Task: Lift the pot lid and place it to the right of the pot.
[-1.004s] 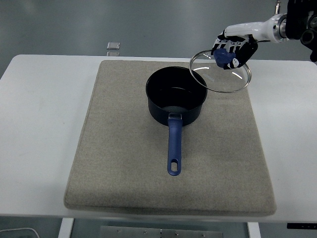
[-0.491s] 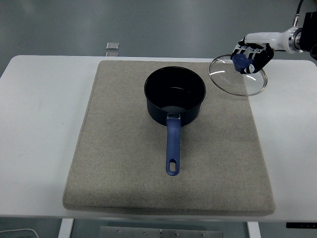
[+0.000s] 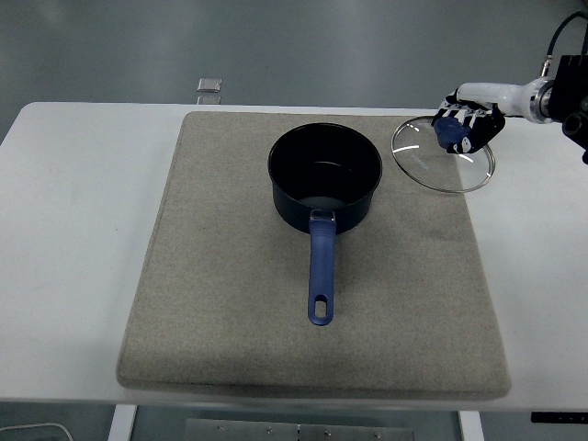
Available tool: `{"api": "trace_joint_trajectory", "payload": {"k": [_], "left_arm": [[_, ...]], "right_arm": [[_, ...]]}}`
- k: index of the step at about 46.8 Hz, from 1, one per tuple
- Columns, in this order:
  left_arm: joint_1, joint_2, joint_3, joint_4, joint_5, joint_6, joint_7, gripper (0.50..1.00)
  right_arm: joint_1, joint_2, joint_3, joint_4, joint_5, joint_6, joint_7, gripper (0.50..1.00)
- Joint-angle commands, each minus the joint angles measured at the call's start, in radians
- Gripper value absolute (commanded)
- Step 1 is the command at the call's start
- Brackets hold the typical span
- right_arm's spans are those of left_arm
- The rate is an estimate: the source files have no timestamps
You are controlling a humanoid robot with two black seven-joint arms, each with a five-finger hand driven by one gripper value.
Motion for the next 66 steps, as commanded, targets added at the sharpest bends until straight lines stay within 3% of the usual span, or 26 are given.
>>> {"api": "trace_joint_trajectory", "payload": {"k": [1, 16, 24, 29, 34, 38, 53, 66], "left_arm": [[0.000, 0.000, 0.000, 0.000, 0.000, 0.000, 0.000, 1.000], [0.001, 0.000, 0.000, 0.000, 0.000, 0.000, 0.000, 1.000], [0.000, 0.000, 0.000, 0.000, 0.000, 0.000, 0.000, 1.000], [0.000, 0.000, 0.000, 0.000, 0.000, 0.000, 0.000, 1.000], [0.000, 0.000, 0.000, 0.000, 0.000, 0.000, 0.000, 1.000], [0.000, 0.000, 0.000, 0.000, 0.000, 0.000, 0.000, 1.000], [0.000, 0.000, -0.001, 0.000, 0.000, 0.000, 0.000, 1.000], [0.000, 0.000, 0.000, 0.000, 0.000, 0.000, 0.000, 1.000]], "right_arm": [[-0.017, 0.017, 0.000, 0.000, -0.001, -0.012, -0.001, 0.545], [-0.037, 0.034, 0.005, 0.002, -0.003, -0.037, -0.003, 0.578], [-0.049, 0.050, 0.003, 0.000, -0.003, -0.038, -0.005, 0.666], [-0.050, 0.053, 0.003, 0.000, -0.003, -0.046, -0.005, 0.748], [-0.052, 0.053, 0.004, 0.002, 0.003, -0.049, -0.005, 0.868], [-0.049, 0.051, 0.006, 0.002, 0.008, -0.046, -0.005, 0.919], [-0.015, 0.033, 0.024, 0.011, 0.025, 0.012, -0.003, 0.921], [0.002, 0.017, 0.135, 0.017, 0.212, 0.020, 0.002, 0.923]]}}
